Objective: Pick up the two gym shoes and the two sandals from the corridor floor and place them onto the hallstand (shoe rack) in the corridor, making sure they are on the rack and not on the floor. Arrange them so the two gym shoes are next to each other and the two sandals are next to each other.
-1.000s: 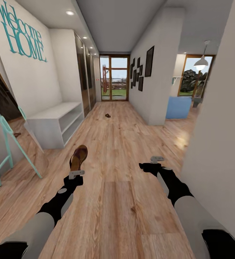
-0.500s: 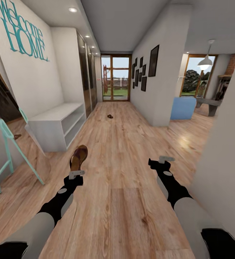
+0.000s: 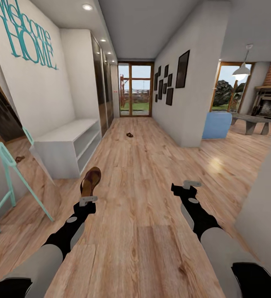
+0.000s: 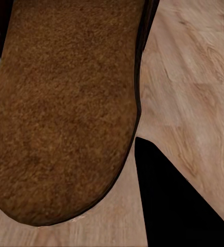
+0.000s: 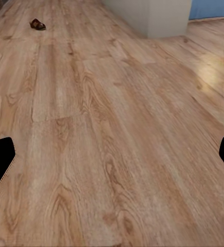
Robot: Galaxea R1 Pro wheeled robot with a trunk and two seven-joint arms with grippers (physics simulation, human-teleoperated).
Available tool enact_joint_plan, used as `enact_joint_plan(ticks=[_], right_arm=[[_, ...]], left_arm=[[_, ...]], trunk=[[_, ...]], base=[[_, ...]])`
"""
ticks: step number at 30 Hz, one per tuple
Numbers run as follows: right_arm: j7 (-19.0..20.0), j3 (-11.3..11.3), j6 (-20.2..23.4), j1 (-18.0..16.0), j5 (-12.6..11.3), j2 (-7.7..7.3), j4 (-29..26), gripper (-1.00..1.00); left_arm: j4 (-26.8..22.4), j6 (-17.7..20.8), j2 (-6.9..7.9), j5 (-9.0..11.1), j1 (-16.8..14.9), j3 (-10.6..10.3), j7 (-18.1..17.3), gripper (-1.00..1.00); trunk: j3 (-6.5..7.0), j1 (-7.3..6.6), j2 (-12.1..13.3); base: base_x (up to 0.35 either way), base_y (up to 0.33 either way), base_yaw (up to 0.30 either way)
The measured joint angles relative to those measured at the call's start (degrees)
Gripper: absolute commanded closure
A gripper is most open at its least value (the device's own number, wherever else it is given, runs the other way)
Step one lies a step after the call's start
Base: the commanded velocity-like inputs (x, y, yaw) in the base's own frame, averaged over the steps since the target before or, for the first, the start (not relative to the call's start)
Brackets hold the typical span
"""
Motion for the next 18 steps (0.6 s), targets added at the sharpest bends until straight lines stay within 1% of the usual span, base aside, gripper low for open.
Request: enact_joint_plan(ticks=[18], right_arm=[[0.09,0.03,-0.04,0.00,0.20,0.02,0.14,-1.00]], left_arm=[[0.00,0.00,-0.01,0.00,0.00,0.00,0.00,1.00]], trunk=[[0.00,0.00,0.00]], base=[[0.270,0.226,0.000]])
